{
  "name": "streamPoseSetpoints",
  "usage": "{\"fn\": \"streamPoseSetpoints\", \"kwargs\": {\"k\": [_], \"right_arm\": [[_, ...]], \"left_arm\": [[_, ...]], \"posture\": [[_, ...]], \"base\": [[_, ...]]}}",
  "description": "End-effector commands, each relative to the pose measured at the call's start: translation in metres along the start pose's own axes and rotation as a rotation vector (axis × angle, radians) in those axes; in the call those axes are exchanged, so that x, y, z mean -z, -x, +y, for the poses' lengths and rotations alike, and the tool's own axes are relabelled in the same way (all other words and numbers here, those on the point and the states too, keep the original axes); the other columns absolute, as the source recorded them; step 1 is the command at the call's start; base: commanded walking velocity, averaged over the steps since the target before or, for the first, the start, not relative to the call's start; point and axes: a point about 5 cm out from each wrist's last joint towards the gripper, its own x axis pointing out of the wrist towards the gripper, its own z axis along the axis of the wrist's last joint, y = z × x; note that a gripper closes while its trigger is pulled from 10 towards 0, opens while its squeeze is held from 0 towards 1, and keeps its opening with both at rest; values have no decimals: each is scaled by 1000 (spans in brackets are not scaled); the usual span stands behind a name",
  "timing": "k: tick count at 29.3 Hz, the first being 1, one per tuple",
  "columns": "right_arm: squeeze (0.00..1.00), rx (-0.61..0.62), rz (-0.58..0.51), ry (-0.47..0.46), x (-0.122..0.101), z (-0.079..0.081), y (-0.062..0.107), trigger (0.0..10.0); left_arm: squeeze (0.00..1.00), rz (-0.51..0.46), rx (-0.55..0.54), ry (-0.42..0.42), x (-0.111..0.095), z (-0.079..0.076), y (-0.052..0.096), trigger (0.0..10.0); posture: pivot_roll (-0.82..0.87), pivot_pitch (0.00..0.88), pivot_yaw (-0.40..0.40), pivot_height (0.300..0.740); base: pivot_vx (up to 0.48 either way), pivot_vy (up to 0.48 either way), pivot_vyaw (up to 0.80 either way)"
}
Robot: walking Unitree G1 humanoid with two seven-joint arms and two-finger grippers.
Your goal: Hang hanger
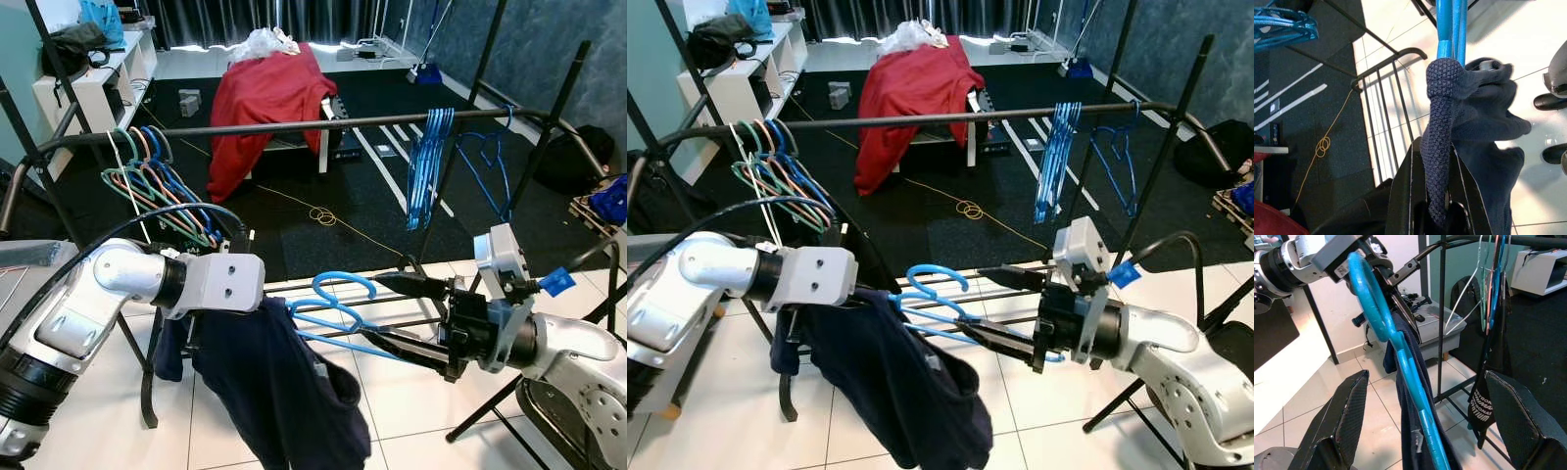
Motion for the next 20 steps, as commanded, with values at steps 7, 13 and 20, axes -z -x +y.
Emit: {"fn": "streamPoseSetpoints", "kwargs": {"k": [7,13,20], "right_arm": [[0,-36,23,-3,5,5,-9,10000],[0,-2,178,22,33,3,-22,10000],[0,109,159,60,30,-13,-27,0]], "left_arm": [[0,-42,31,-33,-13,-1,-6,10000],[0,-69,38,-55,-21,0,-8,10000],[0,-85,44,-65,-26,-1,-11,10000]], "posture": [[-64,40,22,740],[-61,45,23,740],[-60,47,24,740]], "base": [[0,0,0],[0,0,0],[0,0,0]]}}
